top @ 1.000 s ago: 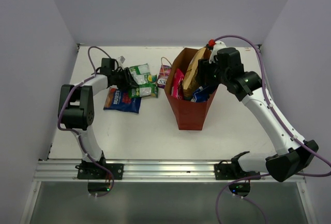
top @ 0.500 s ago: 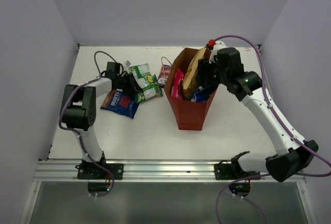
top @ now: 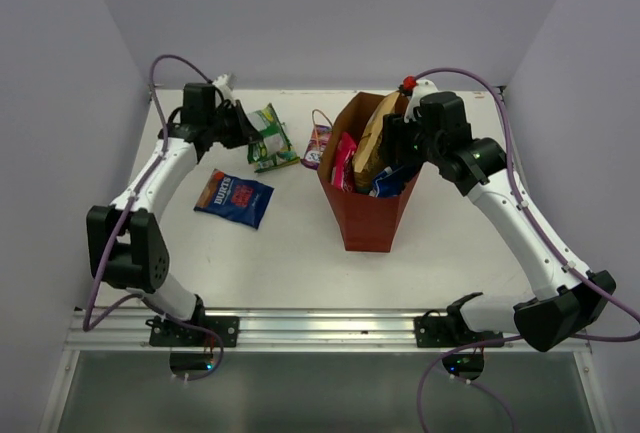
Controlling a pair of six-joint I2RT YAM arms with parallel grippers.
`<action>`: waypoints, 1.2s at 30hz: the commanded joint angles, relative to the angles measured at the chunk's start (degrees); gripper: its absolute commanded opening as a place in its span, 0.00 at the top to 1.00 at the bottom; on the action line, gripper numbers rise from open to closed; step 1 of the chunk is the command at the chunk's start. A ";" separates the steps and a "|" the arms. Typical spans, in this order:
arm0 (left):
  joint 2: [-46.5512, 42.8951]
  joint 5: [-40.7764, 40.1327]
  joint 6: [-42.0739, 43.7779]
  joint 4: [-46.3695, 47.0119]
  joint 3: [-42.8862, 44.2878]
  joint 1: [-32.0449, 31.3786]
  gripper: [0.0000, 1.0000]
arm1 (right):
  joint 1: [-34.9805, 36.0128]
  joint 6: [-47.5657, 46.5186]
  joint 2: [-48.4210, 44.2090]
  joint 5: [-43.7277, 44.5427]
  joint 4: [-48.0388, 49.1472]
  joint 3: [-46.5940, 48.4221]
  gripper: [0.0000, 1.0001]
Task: Place the snacks into the paper bag
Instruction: Pick up the snack from the center of the board, then place the snack in the paper bag.
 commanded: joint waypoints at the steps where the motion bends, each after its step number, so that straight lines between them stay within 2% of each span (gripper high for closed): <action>1: -7.07 -5.02 3.38 -4.32 8.77 -0.64 1.00 | -0.23 0.69 -1.73 -0.02 2.21 1.56 0.38; 5: -9.36 -9.41 4.44 -8.27 15.46 -2.57 1.00 | -0.14 1.13 -1.29 -0.02 2.65 1.91 0.38; 8: -9.72 -14.06 6.02 -11.43 22.14 -6.35 1.00 | -0.14 1.65 -1.38 0.15 2.83 1.91 0.38; 14: -8.49 -16.54 7.34 -14.87 33.22 -14.35 1.00 | -0.23 2.01 -1.73 0.59 3.27 1.91 0.38; 19: -4.90 -21.55 9.28 -20.13 41.29 -23.40 1.00 | -0.14 2.36 -2.60 1.82 4.06 0.77 0.38; 25: -1.11 -29.28 10.94 -23.92 45.18 -32.10 1.00 | -0.23 2.36 -3.31 5.15 4.15 -0.99 0.38; 29: 2.58 -39.45 12.35 -29.36 48.51 -37.81 1.00 | -0.23 2.45 -3.75 6.22 4.06 -2.13 0.38; 36: 7.76 -43.96 12.26 -32.27 49.76 -41.16 1.00 | -0.23 2.71 -4.45 8.33 4.06 -4.06 0.38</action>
